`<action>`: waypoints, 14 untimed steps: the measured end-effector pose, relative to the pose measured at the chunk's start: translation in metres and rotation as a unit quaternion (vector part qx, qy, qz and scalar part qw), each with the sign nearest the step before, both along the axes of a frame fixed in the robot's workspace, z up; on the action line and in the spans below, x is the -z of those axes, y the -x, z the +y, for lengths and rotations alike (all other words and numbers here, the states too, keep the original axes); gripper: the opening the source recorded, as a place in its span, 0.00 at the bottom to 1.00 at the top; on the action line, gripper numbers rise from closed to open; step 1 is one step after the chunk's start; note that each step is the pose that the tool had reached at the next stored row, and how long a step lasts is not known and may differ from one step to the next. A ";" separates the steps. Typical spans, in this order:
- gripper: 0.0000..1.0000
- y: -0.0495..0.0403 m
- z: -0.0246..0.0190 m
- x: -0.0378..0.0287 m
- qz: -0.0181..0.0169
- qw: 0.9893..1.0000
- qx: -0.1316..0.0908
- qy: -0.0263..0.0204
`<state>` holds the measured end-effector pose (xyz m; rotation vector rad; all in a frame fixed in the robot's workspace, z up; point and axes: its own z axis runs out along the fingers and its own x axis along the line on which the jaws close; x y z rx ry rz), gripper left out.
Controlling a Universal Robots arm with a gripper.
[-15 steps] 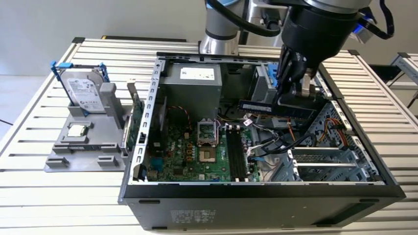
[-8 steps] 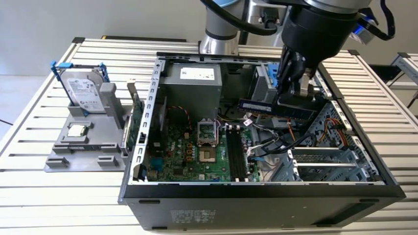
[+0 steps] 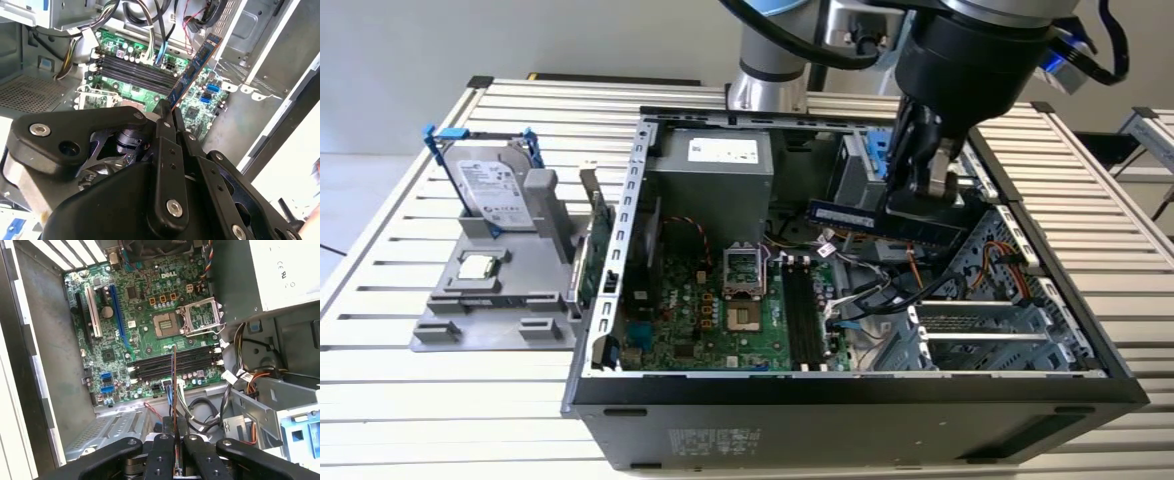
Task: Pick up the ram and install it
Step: 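Insert the ram into the slot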
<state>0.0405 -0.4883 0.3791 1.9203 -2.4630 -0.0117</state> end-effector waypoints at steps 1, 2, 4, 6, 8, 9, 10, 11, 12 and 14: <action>0.00 0.0000 0.0000 0.0001 0.000 1.000 0.003 0.000; 0.00 0.0000 0.0000 0.0001 0.000 1.000 0.006 0.000; 0.00 0.0000 0.0000 0.0000 0.000 1.000 0.011 0.000; 0.00 0.0000 0.0000 0.0000 0.000 1.000 0.017 0.000; 0.00 0.0000 0.0000 0.0000 0.000 1.000 0.023 0.000; 0.00 0.0000 0.0000 0.0000 0.000 1.000 0.026 0.000; 0.00 0.0000 0.0000 0.0000 0.000 1.000 0.028 0.000; 0.00 0.0000 0.0000 0.0000 0.000 1.000 0.031 0.000; 0.00 0.0000 0.0000 0.0000 0.000 0.999 0.034 0.000; 0.00 0.0000 0.0000 0.0000 0.000 0.999 0.040 0.000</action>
